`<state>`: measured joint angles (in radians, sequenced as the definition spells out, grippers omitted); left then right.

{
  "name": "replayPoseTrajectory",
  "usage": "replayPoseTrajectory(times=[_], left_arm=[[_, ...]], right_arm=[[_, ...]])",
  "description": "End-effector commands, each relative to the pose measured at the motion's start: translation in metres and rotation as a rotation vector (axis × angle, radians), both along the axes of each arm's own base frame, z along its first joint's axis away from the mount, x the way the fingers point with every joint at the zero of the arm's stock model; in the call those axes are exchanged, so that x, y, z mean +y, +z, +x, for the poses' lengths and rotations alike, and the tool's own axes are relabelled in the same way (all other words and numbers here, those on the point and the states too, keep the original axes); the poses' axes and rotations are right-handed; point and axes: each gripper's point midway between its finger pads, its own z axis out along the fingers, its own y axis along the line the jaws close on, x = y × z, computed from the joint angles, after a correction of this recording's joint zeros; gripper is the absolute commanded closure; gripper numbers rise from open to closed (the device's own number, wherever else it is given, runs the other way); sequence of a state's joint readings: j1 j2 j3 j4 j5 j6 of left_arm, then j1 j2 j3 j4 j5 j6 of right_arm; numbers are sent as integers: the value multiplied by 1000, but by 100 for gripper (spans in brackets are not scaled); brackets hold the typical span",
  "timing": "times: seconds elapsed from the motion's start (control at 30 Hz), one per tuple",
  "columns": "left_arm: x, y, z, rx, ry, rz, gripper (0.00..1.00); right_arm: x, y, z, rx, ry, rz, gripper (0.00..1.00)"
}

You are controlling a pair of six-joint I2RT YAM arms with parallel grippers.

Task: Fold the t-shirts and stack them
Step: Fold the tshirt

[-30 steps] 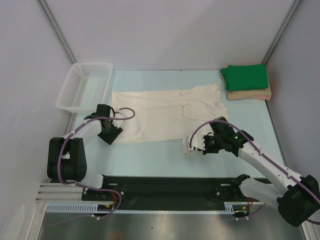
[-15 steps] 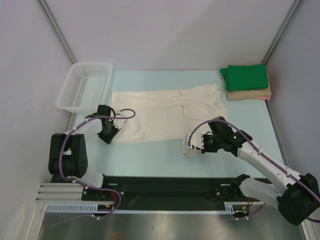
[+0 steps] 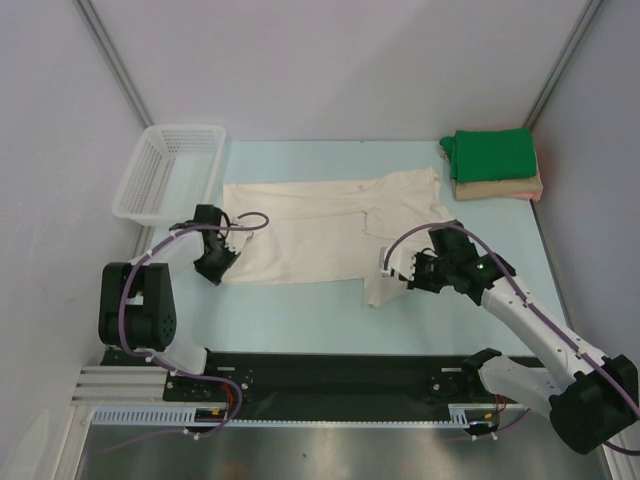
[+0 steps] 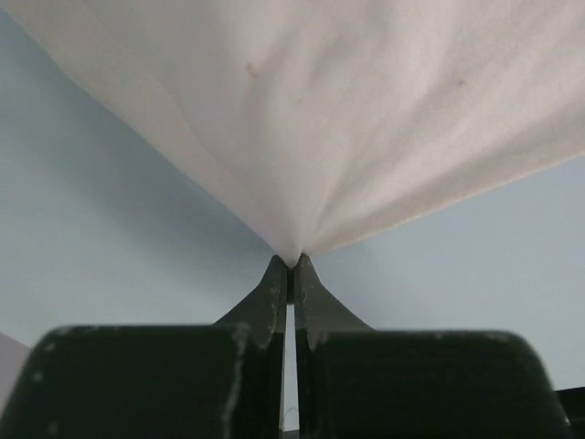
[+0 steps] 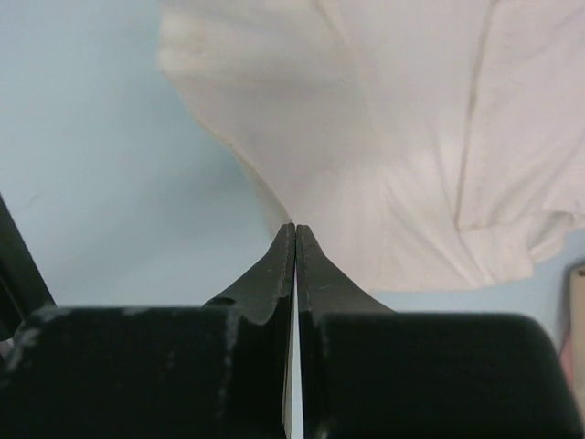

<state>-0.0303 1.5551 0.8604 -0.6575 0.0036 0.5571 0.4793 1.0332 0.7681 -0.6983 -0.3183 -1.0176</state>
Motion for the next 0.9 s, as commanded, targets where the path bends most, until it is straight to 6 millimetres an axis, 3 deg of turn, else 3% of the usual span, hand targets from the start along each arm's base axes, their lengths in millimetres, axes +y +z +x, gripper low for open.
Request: replayPoseTrajectory(times=[0.0,0.47,0.7,0.87], left_arm=[[8,29,23,-75,38,24,100],[-13,65,49,-73,53,-76,99],[-11,75,70,-113,76,-66,100],[-6,75,84,-137,115,-41,100]], right_arm=[[0,56,31,-126,-106,94,100],[-19,146,83,-323,-273,227,100],[-30,167,119,-374,-308,245,100],[-42,162,146,-365,-343,242,100]])
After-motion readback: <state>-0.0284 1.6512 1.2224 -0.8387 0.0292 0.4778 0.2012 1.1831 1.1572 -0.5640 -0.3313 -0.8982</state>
